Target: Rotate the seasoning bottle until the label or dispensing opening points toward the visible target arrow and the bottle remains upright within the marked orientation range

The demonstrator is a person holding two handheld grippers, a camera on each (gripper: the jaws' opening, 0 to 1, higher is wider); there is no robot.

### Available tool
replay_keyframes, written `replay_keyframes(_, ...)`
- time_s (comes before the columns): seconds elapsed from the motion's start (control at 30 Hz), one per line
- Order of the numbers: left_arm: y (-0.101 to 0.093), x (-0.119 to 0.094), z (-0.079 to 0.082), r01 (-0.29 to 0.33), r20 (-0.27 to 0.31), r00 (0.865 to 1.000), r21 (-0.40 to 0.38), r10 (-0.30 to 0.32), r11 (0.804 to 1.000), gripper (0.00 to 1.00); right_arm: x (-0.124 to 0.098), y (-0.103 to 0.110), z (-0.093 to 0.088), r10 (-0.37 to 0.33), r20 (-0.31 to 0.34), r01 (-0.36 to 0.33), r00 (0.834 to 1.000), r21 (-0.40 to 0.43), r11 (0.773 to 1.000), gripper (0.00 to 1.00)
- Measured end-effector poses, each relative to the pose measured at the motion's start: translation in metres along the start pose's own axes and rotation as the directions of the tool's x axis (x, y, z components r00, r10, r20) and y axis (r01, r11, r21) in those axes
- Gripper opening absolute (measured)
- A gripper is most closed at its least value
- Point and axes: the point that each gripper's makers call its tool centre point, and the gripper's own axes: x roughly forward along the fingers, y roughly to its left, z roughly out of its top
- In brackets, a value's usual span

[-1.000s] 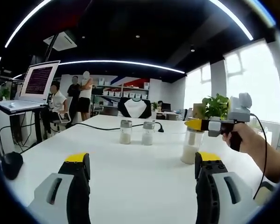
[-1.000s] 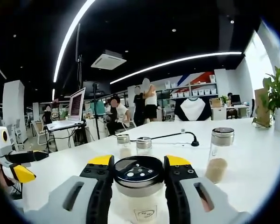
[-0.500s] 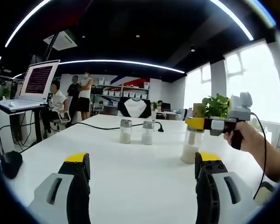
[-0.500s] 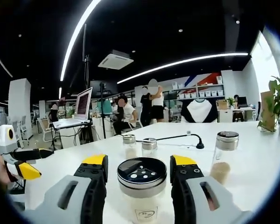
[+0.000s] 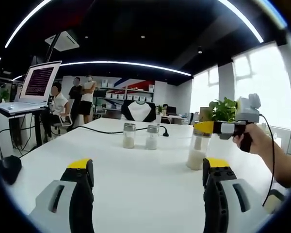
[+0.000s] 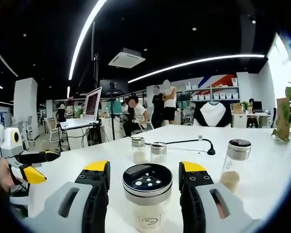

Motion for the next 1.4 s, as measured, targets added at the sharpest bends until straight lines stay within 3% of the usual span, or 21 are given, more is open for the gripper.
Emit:
replay_keyframes(0.3,0.001,0.000,0.001,-0.005,0.005,1.000,0.005,0.005,1.000,0.98,0.000,0.008,0.003,0.119,-0.012,-0.119,0.993,-0.011,0.993,0.61)
replay_keyframes(0.7,0.000,0.000,0.001,0.001,0.001,1.000,0.019,-0.001,1.000,0.99,-0.003,0.016,0.005,0.235,-0.032,-0.237,0.971,-0.104,0.966,0.63)
replay_keyframes(0.77,0.001,0.000,0.001,-0.001,0.003,1.000,0.016,0.001,1.000,0.99,-0.005,0.018,0.004,0.277,-0.036,-0.280,0.960,-0.087,0.956,0.64)
replay_keyframes(0.87,0.002,0.000,0.002,-0.005,0.003,1.000,0.016,0.005,1.000,0.99,-0.008,0.024,0.001,0.367,-0.045,-0.369,0.929,-0.070,0.927,0.64)
replay_keyframes(1.03,0.004,-0.001,0.002,-0.011,0.003,1.000,0.013,0.011,1.000,0.98,-0.008,0.017,0.000,0.391,-0.037,-0.393,0.920,-0.068,0.917,0.63)
replay_keyframes(1.2,0.002,0.000,0.000,-0.008,-0.002,1.000,0.012,0.008,1.000,0.99,-0.011,0.020,0.003,0.471,-0.018,-0.471,0.882,-0.077,0.879,0.63)
replay_keyframes(1.4,0.003,-0.001,0.001,-0.009,0.003,1.000,0.011,0.009,1.000,0.99,-0.012,0.024,-0.002,0.524,-0.035,-0.525,0.851,-0.080,0.847,0.62)
